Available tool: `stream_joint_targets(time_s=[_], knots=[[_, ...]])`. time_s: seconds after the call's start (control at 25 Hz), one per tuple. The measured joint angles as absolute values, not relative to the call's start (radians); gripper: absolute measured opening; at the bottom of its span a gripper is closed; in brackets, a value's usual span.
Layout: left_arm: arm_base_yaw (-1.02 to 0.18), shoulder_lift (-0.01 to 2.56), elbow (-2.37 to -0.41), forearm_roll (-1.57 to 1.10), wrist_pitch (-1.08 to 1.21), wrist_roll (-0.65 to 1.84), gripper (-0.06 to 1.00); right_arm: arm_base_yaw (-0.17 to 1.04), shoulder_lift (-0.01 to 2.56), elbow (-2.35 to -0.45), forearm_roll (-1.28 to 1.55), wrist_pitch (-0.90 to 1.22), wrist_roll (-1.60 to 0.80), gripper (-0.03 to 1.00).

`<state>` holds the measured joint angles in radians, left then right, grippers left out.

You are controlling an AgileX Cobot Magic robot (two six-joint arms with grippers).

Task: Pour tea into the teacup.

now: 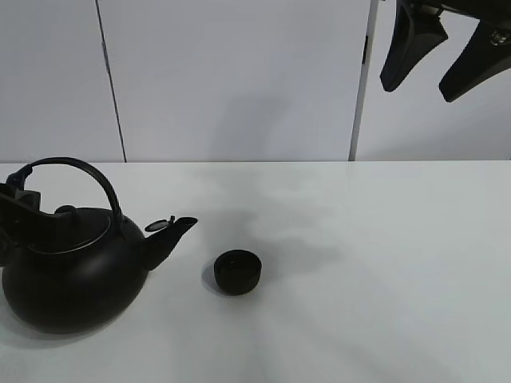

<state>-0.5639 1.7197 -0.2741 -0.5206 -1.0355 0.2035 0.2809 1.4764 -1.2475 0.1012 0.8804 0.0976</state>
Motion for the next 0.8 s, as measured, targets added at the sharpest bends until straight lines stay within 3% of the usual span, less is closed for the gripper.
stream_joint_targets(time_s=[0.36, 0.68, 0.8], knots=[[-0.564, 1.718, -0.233, -0.505, -1.07, 0.18, 0.14, 0.281, 1.476, -1.247, 0.102, 0.879, 0.1, 0.43], [-0.564, 1.707, -0.191, -0.44, -1.137, 0.089, 0.35, 0.281, 1.476, -1.247, 0.119, 0.879, 0.1, 0.43], [-0.564, 1.707, -0.184, -0.438, -1.139, 0.067, 0.38, 0.281, 1.476, -1.247, 0.125, 0.879, 0.1, 0.43]])
